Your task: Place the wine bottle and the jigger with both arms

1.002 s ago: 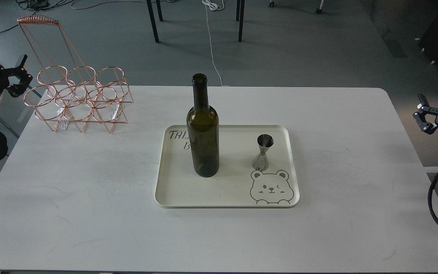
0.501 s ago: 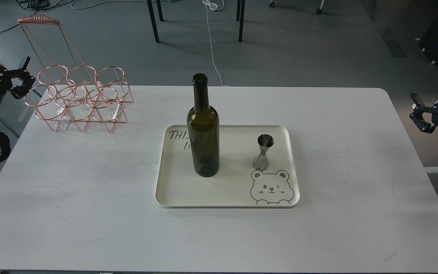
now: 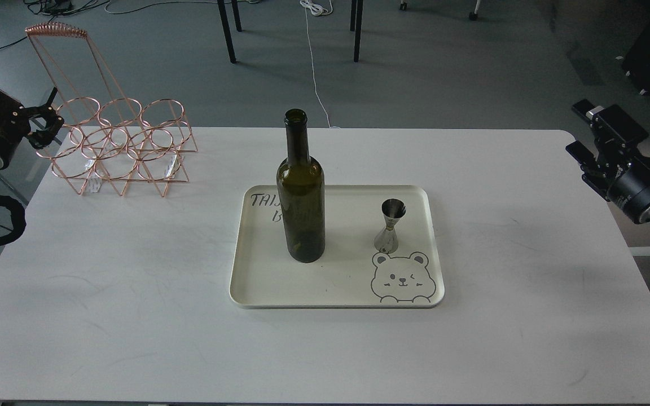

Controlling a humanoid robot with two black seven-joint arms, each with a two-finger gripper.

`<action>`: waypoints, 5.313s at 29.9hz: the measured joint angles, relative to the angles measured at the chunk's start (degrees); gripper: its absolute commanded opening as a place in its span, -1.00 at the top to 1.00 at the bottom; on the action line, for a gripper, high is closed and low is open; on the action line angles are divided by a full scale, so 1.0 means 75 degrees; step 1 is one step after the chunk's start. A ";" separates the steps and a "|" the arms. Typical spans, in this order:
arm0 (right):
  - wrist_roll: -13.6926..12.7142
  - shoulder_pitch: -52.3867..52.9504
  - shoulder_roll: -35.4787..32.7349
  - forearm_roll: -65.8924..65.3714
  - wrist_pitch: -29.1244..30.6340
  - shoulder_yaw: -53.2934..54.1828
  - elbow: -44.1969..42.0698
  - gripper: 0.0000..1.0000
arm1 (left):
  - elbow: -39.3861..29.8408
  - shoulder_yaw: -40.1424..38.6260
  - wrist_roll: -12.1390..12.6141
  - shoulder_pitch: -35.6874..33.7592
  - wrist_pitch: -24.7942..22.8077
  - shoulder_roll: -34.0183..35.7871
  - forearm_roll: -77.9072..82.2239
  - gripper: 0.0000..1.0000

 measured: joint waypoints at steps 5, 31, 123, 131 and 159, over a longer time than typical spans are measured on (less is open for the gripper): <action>0.0000 -0.0162 0.0052 -0.2276 -0.0845 -0.0591 0.0523 -0.98 | -0.0008 -0.0003 0.0008 -0.0013 -0.0039 0.0067 0.0000 -0.97; -0.0001 0.0980 0.3287 -0.6907 -0.2838 -0.3313 -0.2748 -0.62 | -0.0013 -0.0082 -0.0012 0.0019 -0.0036 0.0077 -0.0001 -0.97; -0.0001 0.0824 0.2107 -0.5293 -0.2838 -0.2746 -0.4597 0.20 | -0.0010 -0.0082 -0.0007 -0.0071 0.0026 0.0078 0.0001 -0.97; 0.0000 0.0823 0.2107 -0.5264 -0.2838 -0.2787 -0.4568 -0.01 | -0.0012 -0.0093 -0.0008 -0.0082 0.0034 0.0094 0.0001 -0.97; -0.0001 0.1322 0.0261 -0.3670 -0.2838 -0.2722 -0.2419 -0.75 | -0.0035 -0.0073 0.0027 -0.0129 -0.0029 0.0458 0.0000 -0.97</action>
